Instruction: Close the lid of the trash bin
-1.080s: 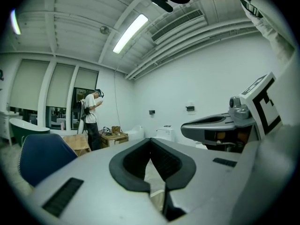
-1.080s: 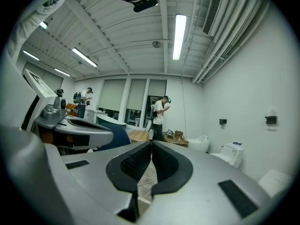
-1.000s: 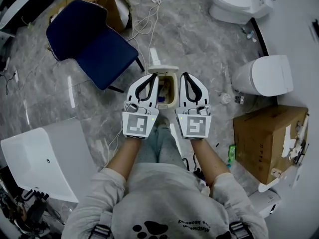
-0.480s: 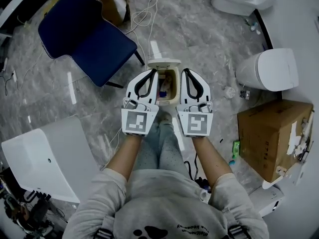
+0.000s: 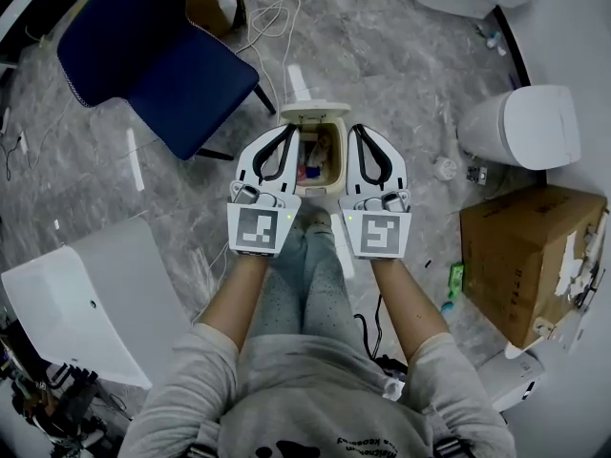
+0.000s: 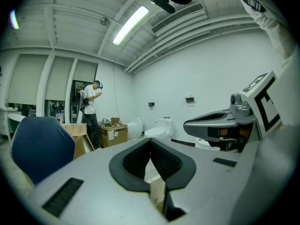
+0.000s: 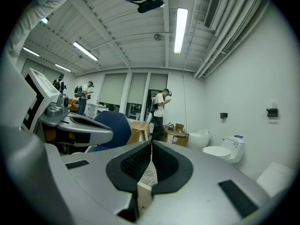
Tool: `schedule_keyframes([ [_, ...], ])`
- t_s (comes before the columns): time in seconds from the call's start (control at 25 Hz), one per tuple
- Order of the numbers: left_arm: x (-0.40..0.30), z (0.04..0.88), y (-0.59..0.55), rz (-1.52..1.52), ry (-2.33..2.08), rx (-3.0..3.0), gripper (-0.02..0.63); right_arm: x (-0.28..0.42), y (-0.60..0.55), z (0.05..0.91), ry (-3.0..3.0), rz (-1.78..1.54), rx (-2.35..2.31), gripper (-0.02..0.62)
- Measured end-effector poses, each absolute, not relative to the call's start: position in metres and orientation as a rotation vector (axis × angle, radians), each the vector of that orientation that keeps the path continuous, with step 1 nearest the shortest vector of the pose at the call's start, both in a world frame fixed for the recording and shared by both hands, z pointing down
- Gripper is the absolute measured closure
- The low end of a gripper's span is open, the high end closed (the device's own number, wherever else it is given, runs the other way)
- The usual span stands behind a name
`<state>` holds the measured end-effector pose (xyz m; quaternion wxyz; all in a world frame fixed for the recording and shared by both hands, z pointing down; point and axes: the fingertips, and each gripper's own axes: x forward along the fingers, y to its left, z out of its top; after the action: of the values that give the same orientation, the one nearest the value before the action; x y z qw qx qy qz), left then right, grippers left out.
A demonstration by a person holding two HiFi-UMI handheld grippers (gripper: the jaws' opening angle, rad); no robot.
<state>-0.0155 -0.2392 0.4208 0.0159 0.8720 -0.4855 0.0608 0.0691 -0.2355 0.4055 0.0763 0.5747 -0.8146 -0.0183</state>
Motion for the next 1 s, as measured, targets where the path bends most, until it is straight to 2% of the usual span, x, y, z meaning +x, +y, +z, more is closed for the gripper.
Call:
schedule_keyframes([
  [0.32,-0.019,0.465,-0.249,0.336,-1.463,2.689,0.584,0.067,-0.248,0.439,-2.447,-0.062,1.666,0.561],
  [1.0,-0.020,0.533,-0.272,0.455,-1.383,2.686,0.583,0.067,-0.270,0.506,-2.462,-0.044,1.521,0.560],
])
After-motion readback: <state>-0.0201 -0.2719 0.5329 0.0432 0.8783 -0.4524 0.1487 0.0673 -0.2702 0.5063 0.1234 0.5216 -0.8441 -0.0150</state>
